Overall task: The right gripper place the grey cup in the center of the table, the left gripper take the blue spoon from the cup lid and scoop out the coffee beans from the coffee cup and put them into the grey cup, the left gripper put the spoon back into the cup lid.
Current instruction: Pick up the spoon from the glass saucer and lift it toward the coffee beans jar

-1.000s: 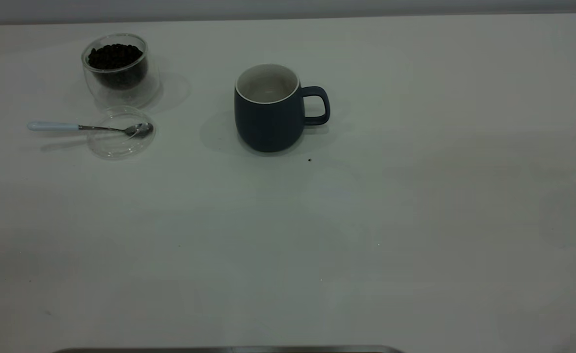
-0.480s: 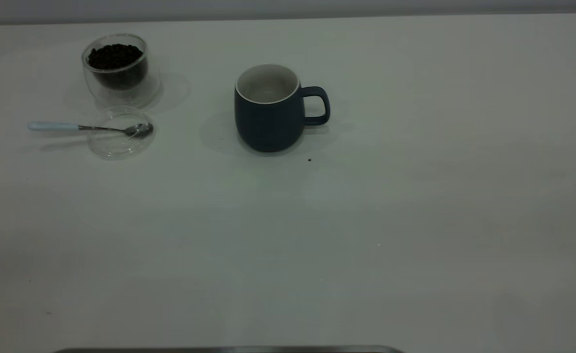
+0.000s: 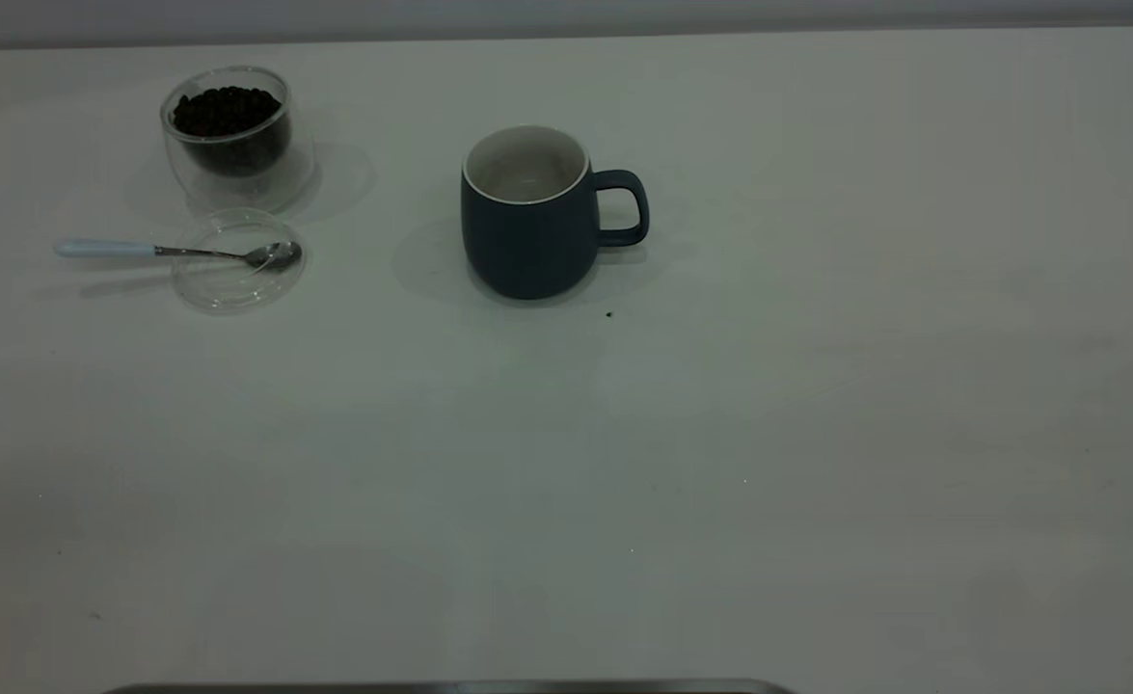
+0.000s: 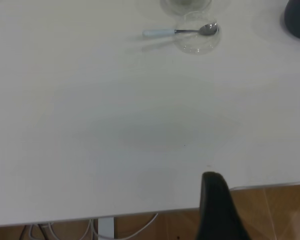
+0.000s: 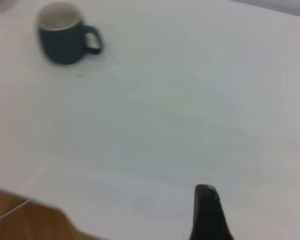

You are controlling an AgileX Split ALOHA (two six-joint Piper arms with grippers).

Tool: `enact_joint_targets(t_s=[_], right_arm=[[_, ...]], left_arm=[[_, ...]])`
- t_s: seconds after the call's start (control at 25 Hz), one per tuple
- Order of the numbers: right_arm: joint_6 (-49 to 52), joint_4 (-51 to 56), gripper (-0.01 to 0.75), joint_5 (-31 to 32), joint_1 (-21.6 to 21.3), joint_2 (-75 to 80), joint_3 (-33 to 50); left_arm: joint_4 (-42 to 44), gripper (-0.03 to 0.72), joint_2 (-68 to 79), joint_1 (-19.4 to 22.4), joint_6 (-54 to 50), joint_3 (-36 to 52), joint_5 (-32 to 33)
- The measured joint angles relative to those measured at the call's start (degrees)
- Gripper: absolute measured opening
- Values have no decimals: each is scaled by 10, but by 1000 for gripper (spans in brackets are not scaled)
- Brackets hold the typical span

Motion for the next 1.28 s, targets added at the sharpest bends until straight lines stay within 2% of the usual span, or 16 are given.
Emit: enact_joint_targets(t_s=[0.24,0.64,0.92,1.28], right_arm=[[72,-52,457,0,0,0,1],[76,-52,457,0,-1,0,1],[77,-52,457,0,-40,0,1],[72,-54,457,0,-44,0,1]], left_arm=[[0,512,0,0,0,0,0],[0,512,0,0,0,0,0],[0,512,0,0,0,0,0],[0,512,0,0,0,0,0]])
